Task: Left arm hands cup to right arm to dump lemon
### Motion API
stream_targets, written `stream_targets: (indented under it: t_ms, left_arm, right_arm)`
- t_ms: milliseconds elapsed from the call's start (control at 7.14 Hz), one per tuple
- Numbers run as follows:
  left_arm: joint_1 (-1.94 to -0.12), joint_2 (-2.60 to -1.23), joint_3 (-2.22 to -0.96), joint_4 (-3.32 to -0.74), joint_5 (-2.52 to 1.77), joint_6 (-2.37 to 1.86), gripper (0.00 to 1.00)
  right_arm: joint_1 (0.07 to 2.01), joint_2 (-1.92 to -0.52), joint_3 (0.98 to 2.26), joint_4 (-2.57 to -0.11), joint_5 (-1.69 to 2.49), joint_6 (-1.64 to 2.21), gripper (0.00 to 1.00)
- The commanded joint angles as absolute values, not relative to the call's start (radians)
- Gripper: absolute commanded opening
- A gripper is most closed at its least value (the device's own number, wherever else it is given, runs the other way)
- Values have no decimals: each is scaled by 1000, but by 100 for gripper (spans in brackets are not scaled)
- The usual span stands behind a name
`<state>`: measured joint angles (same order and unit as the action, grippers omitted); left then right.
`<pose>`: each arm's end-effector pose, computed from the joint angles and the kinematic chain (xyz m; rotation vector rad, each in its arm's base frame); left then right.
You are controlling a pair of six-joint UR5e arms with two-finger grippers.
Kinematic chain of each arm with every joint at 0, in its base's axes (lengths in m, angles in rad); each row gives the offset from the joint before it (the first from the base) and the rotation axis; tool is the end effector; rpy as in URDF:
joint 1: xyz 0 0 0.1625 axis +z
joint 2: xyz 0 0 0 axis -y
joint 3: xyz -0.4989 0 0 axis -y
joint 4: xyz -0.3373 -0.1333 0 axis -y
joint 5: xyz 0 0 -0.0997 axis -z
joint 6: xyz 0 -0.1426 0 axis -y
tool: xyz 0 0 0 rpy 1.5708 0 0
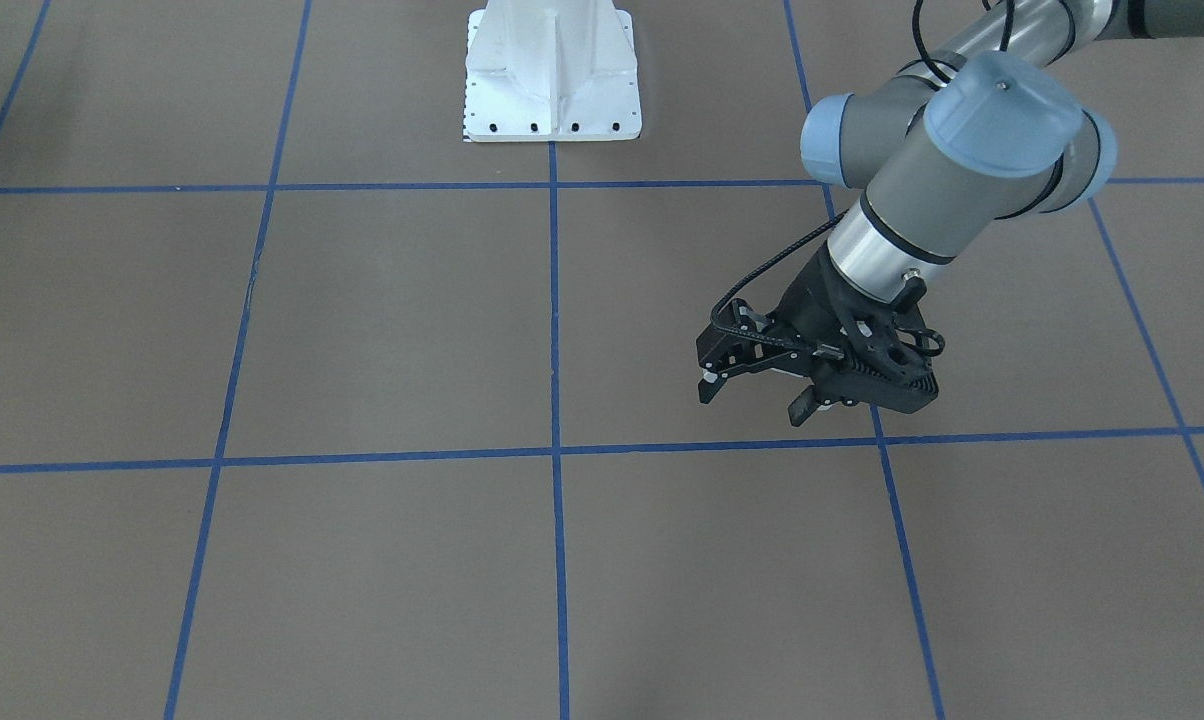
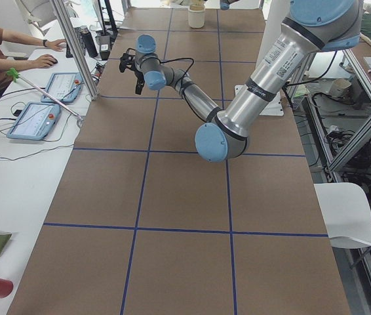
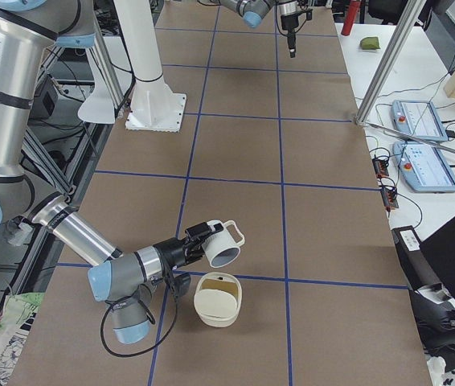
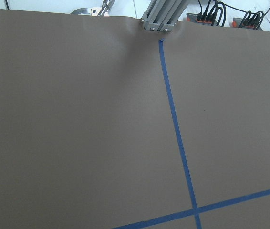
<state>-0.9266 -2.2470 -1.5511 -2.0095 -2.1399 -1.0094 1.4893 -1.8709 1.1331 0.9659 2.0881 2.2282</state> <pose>0.3944 -0.6191 0.3121 0.3436 1.1235 -0.0108 0.0463 -0.2047 0.7408 0.3941 -1.8601 1.0642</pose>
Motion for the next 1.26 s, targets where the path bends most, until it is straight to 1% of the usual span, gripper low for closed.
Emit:
stream_targets:
  t_ms: [0, 280, 560, 700, 980, 1120]
  left_arm:
    - [-927, -2246, -1551, -2010, -2140, -1009, 100]
    - [-927, -2231, -1551, -2011, -2141, -1011, 100]
    - [-925, -2215, -1551, -2011, -2141, -1011, 100]
    - [-927, -2207, -1552, -2011, -2143, -1011, 100]
    - [-927, -2180, -1554, -2019, -2146, -1011, 100]
    - [-927, -2171, -1554, -2023, -2145, -1011, 100]
  right_arm:
    - [1489, -1878, 1169, 957, 2133, 1989, 25]
    - [1489, -1878, 1212, 902, 2155, 1768, 25]
    - [1489, -1875, 1349, 658, 2155, 1488, 25]
    - [1485, -1864, 1444, 500, 2155, 1401, 25]
    - [1467, -1781, 1645, 87, 2155, 1207, 25]
    - [1466, -1717, 1693, -95, 2152, 1078, 25]
